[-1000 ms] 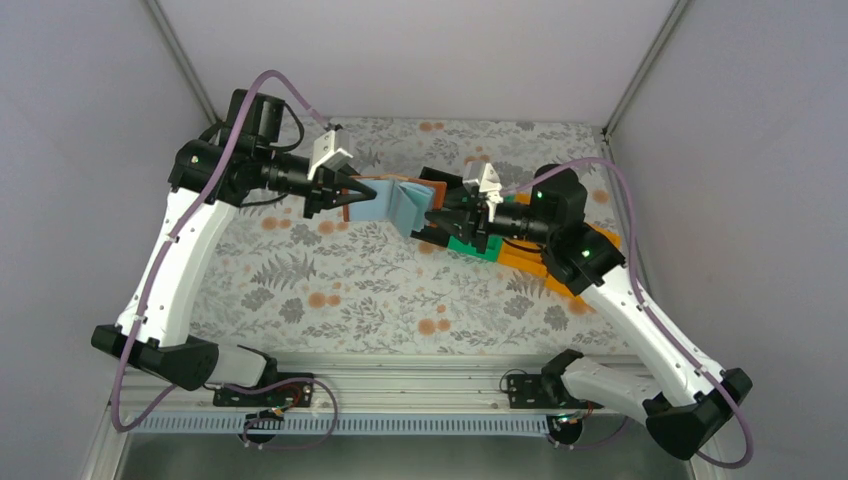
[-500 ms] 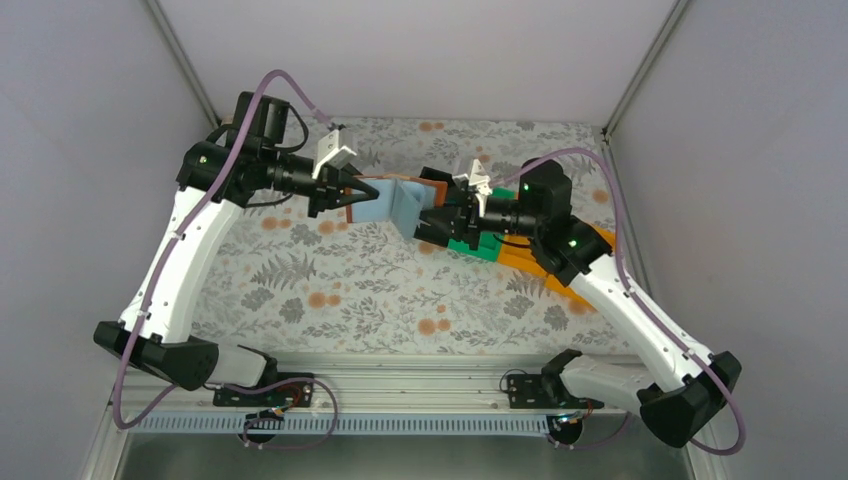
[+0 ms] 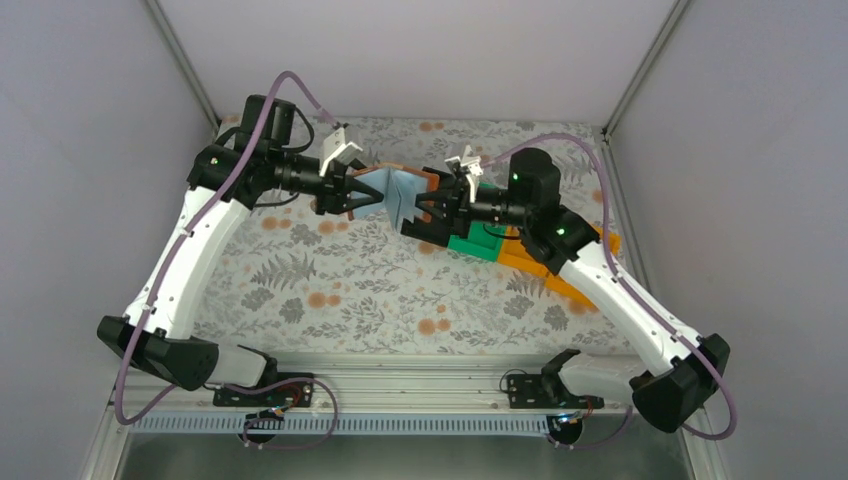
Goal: Take the credit cards out of the card holder
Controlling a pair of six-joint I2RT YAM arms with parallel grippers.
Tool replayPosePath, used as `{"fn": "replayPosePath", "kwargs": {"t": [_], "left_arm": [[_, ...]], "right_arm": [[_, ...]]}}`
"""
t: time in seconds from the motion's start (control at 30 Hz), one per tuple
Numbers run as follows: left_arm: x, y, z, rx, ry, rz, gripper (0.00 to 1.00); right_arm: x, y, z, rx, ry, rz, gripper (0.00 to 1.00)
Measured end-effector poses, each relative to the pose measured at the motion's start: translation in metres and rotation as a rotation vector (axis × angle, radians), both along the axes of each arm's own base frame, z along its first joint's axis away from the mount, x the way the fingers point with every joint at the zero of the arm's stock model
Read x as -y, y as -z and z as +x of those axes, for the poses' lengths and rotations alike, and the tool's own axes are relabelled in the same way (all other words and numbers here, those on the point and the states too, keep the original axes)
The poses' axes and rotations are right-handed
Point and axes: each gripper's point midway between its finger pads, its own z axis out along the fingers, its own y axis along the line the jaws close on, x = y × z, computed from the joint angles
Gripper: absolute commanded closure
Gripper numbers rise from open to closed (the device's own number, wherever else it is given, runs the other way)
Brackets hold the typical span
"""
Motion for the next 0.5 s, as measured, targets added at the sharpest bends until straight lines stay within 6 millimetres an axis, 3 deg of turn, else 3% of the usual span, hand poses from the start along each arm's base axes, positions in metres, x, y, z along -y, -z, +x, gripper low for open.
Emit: {"fn": "replayPosePath", "kwargs": {"t": [0.17,0.23,0.5], "left_arm": [[0.0,0.01,0.007,-0.016,-0.024,0.014,0.2],[0.0,0.01,0.008,-0.004,-0.025,0.016,0.01],[-0.002,0.012,0.012,0.032,-0.041,0.037,0.0]], "right_arm": [[-0.007,-0.004,0.015,-0.081,0.085,0.013,0.96],[-0.006,-0.004,0.023,-0.112,0.13,0.019,0.96],[-0.004,-0.002,0.038,-0.193,0.215,0.035,0.96]]}}
